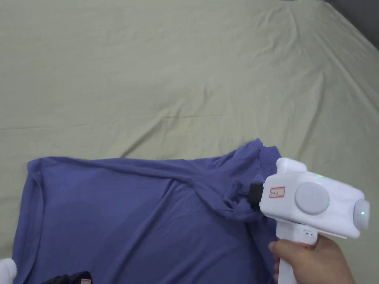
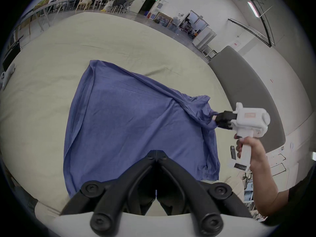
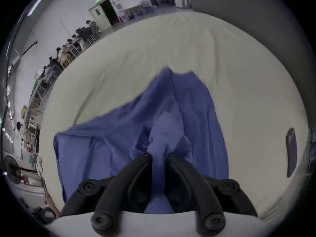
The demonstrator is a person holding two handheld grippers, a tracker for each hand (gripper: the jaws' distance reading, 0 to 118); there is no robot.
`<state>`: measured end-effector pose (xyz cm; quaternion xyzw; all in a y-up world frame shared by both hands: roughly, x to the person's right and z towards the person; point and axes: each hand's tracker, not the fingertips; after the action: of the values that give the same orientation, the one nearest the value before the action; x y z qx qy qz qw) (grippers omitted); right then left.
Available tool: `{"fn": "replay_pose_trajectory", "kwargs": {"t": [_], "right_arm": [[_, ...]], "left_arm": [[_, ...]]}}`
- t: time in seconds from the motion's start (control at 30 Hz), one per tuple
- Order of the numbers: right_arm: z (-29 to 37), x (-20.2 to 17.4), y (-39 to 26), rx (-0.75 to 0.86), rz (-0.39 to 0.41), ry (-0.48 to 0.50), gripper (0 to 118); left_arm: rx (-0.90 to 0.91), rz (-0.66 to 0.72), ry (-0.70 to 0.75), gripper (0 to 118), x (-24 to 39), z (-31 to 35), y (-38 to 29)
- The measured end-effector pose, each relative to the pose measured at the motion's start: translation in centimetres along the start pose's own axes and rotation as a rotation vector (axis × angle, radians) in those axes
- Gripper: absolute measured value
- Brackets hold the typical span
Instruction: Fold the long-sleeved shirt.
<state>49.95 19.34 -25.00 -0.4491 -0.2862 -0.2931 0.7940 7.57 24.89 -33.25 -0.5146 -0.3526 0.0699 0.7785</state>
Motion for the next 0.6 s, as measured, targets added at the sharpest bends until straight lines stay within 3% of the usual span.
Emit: {"fn": "replay_pose_trajectory", "kwargs": {"t": [0.03, 0.07, 0.1, 0.13, 0.17, 0.2, 0.27, 0.33, 0.37, 0.4, 0.43, 0.47, 0.53, 0.57, 0.6], "right_arm": [[-0.6, 0.1, -0.5, -0.01, 0.009, -0.028, 34], [-1.3, 0.3, -0.5, -0.015, 0.012, -0.047, 72], [-2.0, 0.5, -0.2, -0.036, 0.038, -0.058, 87], [-2.5, 0.8, 0.3, -0.099, 0.073, -0.071, 87], [-2.7, 0.9, 0.3, -0.157, 0.087, -0.075, 117], [-1.2, 1.2, 0.3, -0.115, 0.076, -0.036, 118], [2.8, 1.8, 0.8, 0.012, 0.068, 0.139, 108], [8.3, 1.5, 0.5, 0.105, 0.128, 0.187, 110], [10.5, 1.2, 0.2, 0.145, 0.186, 0.19, 110], [12.2, 0.8, -0.5, 0.178, 0.246, 0.178, 110], [13.9, 0.1, -1.2, 0.22, 0.313, 0.159, 106], [15.4, -0.4, -2.6, 0.281, 0.353, 0.12, 84], [16.5, -1.2, -5.5, 0.335, 0.434, 0.084, 2], [15.6, -1.1, -6.7, 0.313, 0.449, 0.067, 2], [15.3, -1.1, -7.6, 0.299, 0.416, 0.092, 2]], "left_arm": [[-0.004, 0.003, 0.001, 0, 0.0, -0.1, 0.0], [-0.004, 0.006, 0.002, 0, 0.2, -0.1, 0.0], [-0.005, 0.007, 0.002, 0, 0.3, -0.2, 0.1], [-0.006, 0.008, 0.001, 0, 0.3, -0.3, 0.2], [-0.006, 0.01, 0.0, 0, 0.3, -0.3, 0.3], [-0.002, 0.013, -0.001, 0, 0.2, -0.2, 0.7], [0.038, 0.025, -0.011, 0, 0.4, 0.5, 1.7], [0.113, 0.052, -0.023, 0, 0.6, 1.5, 2.8], [0.155, 0.056, -0.002, 35, 0.7, 2.1, 3.4], [0.184, 0.046, 0.032, 95, 0.8, 2.4, 3.8], [0.19, 0.026, 0.073, 118, 1.1, 2.3, 3.8], [0.228, -0.004, 0.055, 118, 1.5, 3.1, 3.3], [0.216, -0.023, 0.126, 118, 2.1, 2.7, 2.3], [0.187, -0.016, 0.133, 118, 2.2, 2.4, 1.6], [0.169, -0.003, 0.136, 118, 1.6, 2.3, 1.0]]}}
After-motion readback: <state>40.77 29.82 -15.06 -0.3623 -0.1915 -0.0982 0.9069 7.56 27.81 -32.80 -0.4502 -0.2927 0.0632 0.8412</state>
